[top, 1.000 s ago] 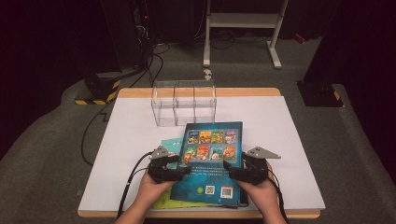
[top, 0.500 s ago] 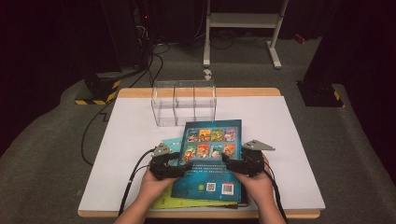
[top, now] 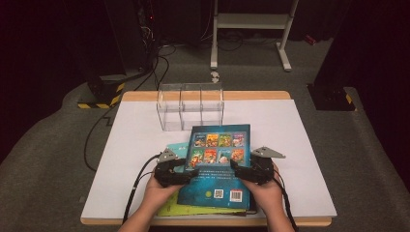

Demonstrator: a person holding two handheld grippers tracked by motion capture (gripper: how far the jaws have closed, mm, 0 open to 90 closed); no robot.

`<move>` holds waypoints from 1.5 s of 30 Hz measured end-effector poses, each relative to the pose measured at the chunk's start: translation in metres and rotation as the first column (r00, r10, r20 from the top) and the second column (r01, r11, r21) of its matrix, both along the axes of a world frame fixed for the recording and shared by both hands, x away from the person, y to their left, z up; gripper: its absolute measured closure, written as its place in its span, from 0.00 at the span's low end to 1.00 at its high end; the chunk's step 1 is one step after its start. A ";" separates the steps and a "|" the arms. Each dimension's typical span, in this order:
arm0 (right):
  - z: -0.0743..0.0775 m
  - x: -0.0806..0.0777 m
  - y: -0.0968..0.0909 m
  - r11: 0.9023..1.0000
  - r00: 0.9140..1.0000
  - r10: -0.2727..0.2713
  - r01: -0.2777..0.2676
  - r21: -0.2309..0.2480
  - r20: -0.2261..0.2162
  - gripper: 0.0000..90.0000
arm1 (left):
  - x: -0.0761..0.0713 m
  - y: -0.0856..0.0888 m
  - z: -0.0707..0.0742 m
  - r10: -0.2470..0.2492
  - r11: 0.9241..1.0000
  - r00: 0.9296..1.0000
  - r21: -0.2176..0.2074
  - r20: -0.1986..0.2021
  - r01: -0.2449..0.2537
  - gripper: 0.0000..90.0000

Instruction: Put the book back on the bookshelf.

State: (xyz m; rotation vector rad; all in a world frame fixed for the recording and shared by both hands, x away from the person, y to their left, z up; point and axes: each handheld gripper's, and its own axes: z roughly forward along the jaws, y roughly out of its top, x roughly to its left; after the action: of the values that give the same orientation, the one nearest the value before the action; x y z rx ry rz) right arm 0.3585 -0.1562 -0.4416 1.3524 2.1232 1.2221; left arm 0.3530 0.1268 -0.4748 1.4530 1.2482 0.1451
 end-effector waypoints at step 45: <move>0.012 -0.015 -0.001 0.999 0.996 -0.034 0.037 -0.032 0.080 0.44 | -0.002 0.004 -0.002 -0.011 1.000 1.000 -0.014 0.019 0.011 0.23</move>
State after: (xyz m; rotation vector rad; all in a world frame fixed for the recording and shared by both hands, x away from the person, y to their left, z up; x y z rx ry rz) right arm 0.3435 -0.1573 -0.4298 1.2999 2.0478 1.2003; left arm 0.3514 0.1306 -0.4764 1.4430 1.2237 0.1422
